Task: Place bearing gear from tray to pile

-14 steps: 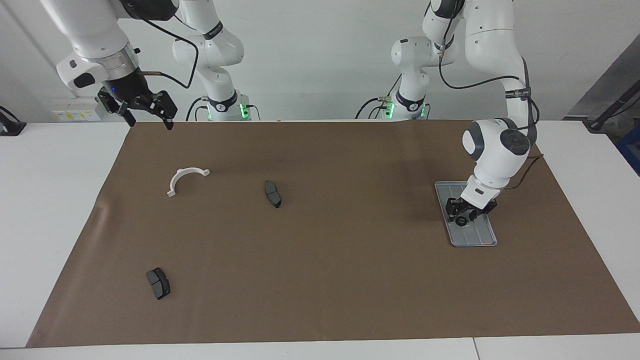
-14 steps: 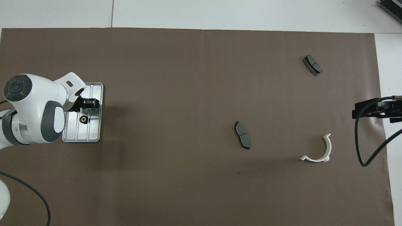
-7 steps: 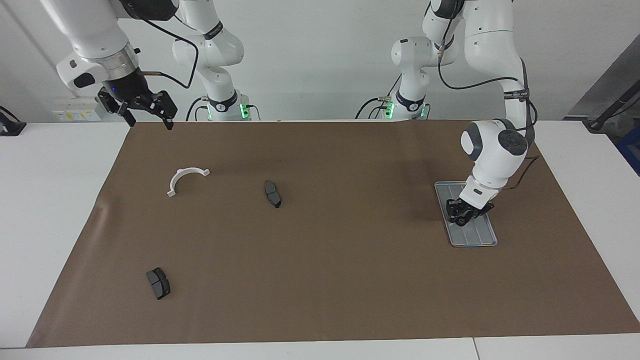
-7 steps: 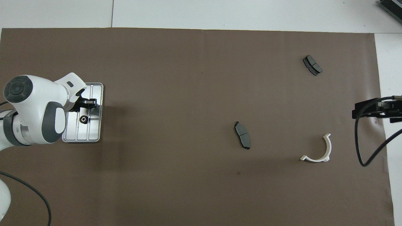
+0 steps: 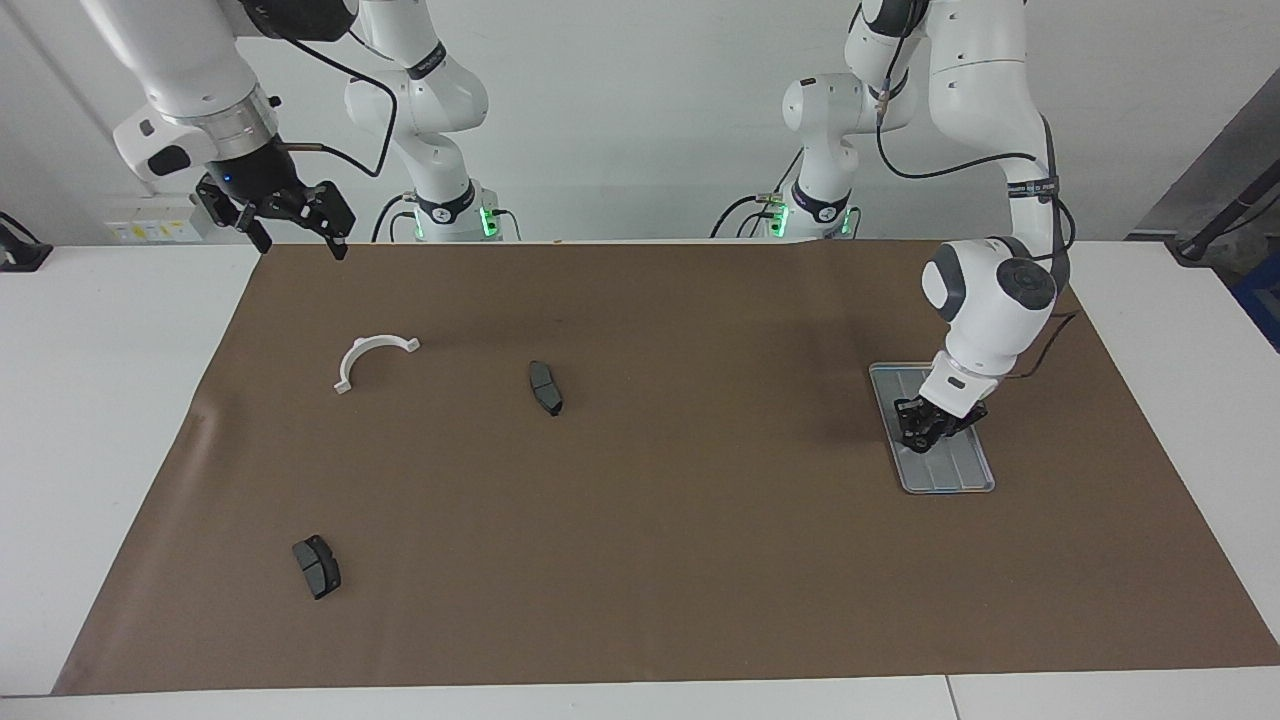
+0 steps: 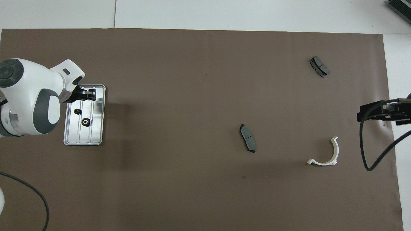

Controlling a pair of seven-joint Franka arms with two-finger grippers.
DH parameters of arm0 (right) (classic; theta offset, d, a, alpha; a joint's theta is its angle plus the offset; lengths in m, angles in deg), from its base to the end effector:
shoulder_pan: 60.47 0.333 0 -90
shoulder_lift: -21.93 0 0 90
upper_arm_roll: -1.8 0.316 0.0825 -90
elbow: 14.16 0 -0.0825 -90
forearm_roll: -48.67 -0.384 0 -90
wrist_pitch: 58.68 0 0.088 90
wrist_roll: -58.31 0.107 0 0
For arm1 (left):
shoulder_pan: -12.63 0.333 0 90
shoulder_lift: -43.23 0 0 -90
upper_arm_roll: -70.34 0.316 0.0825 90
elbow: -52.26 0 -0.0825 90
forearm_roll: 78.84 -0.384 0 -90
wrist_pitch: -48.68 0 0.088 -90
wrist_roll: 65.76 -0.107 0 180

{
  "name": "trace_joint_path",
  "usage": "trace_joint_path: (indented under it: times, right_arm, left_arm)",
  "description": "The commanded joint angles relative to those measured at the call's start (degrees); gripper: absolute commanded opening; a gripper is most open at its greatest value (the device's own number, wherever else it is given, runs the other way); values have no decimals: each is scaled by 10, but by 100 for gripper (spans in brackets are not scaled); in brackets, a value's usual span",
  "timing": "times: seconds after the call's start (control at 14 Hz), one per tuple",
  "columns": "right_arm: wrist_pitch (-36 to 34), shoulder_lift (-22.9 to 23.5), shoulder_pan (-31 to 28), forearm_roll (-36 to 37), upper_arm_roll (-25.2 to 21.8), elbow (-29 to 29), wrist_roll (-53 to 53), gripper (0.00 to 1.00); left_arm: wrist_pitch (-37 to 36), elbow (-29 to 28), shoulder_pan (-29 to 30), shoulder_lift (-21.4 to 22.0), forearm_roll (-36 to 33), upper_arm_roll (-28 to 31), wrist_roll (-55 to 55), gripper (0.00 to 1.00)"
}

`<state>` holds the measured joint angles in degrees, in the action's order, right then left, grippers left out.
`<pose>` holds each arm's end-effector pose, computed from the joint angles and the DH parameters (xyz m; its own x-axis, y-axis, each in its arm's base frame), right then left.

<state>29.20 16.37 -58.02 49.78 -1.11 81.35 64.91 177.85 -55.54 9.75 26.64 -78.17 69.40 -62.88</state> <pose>0.5195 -0.0076 0.6282 0.9918 -0.1232 -0.0343 -0.1226 -0.9923 0.0185 0.6280 -0.0417 0.3642 0.9966 -0.0077 0.0825 -0.0093 -0.9998 0.0185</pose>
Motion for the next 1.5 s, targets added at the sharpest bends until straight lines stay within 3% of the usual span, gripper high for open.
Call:
trace_joint_path:
  times: [0.0,0.29,0.57,0.86,1.07,1.15,1.29,1.43]
  right_arm:
    - [8,-1,-3,-7,4,-3,-3,100]
    - [13,-2,-4,-7,4,-2,-4,100]
    - [13,-4,-4,-7,4,1,-5,100]
    - [23,-9,-5,-6,4,13,-11,100]
    - [42,-10,-6,-6,4,24,-11,100]
    - [44,-10,-6,-6,4,26,-11,100]
    - [58,-8,-6,-6,4,34,-22,100]
    - [80,-8,-3,-7,4,56,-33,100]
  left_arm:
    - [-27,28,-70,-11,3,8,114,5]
    - [-37,25,-204,-6,1,8,326,8]
    - [-45,26,-319,-13,0,8,436,8]
    - [-17,29,-393,-48,0,8,489,7]
    - [28,27,-411,-64,-3,8,517,8]
    - [29,25,-417,-64,-3,8,517,17]
    - [29,26,-418,-64,-4,8,516,72]
    - [23,34,-418,-64,-5,8,516,96]
